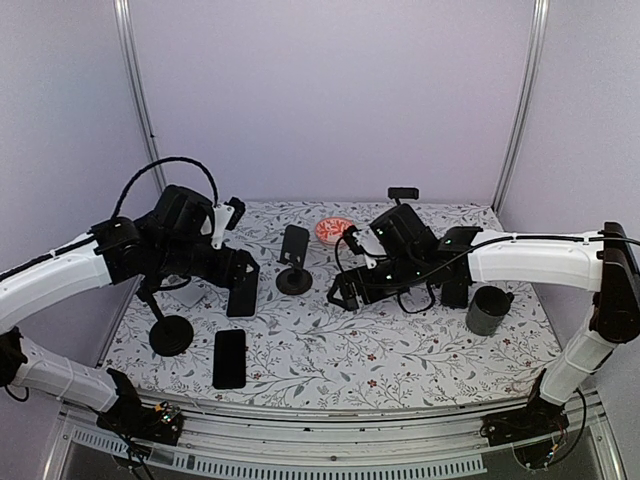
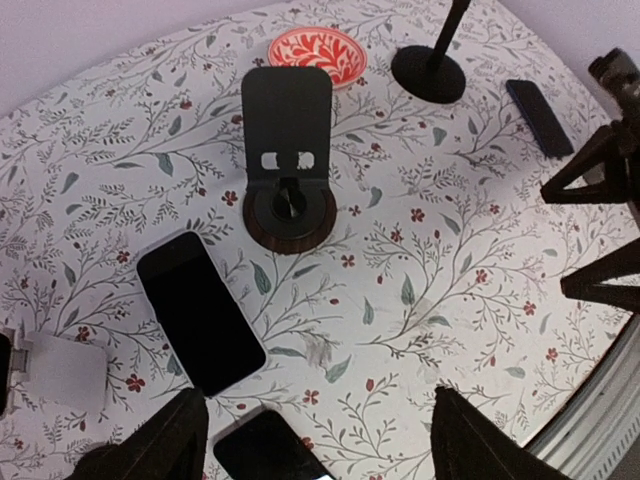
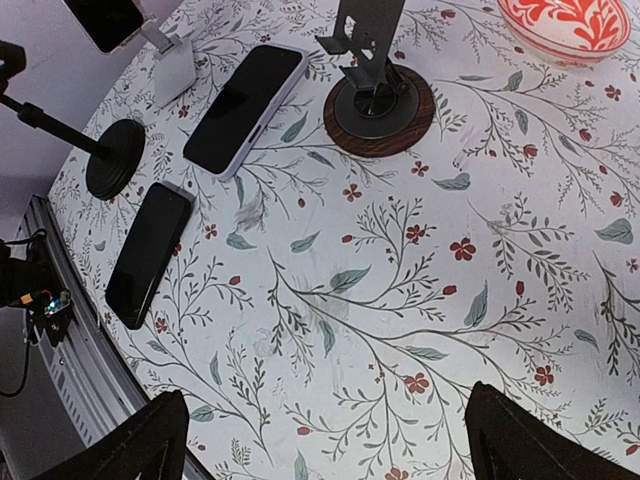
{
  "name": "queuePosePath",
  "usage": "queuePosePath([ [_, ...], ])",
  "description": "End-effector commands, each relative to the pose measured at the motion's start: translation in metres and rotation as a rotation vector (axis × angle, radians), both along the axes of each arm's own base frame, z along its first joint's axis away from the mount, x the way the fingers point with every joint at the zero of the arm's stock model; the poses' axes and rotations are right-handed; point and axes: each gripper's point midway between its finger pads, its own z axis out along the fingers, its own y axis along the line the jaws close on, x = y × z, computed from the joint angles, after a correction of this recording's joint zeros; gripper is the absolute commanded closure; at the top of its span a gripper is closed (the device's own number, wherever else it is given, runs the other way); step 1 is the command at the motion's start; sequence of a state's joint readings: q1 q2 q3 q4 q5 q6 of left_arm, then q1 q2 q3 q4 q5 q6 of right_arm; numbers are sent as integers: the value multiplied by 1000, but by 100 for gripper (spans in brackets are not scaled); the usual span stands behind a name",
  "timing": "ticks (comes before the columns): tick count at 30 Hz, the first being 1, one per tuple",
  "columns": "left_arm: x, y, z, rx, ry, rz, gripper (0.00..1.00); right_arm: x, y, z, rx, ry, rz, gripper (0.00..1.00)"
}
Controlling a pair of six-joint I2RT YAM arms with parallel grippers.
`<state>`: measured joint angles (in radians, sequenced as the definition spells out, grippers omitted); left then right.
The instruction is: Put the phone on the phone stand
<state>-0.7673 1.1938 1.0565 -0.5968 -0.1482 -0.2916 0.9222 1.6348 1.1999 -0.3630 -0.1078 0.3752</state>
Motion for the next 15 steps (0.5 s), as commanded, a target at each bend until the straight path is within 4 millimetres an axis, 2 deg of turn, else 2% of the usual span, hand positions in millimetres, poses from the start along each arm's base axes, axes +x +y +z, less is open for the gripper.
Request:
queuePosePath([
  [1, -40, -6, -42, 54, 170, -47, 22, 0, -8, 4, 1, 9, -37, 1],
  [7, -69, -4, -74, 112, 250, -37, 14, 0, -9, 6, 4, 5, -38, 1],
  [12, -90, 18, -112, 169, 375, 60, 9, -4, -11, 3, 2, 15, -29, 1],
  [15, -98, 28, -127, 184, 416, 116, 6, -7, -12, 2, 1, 20, -22, 1],
])
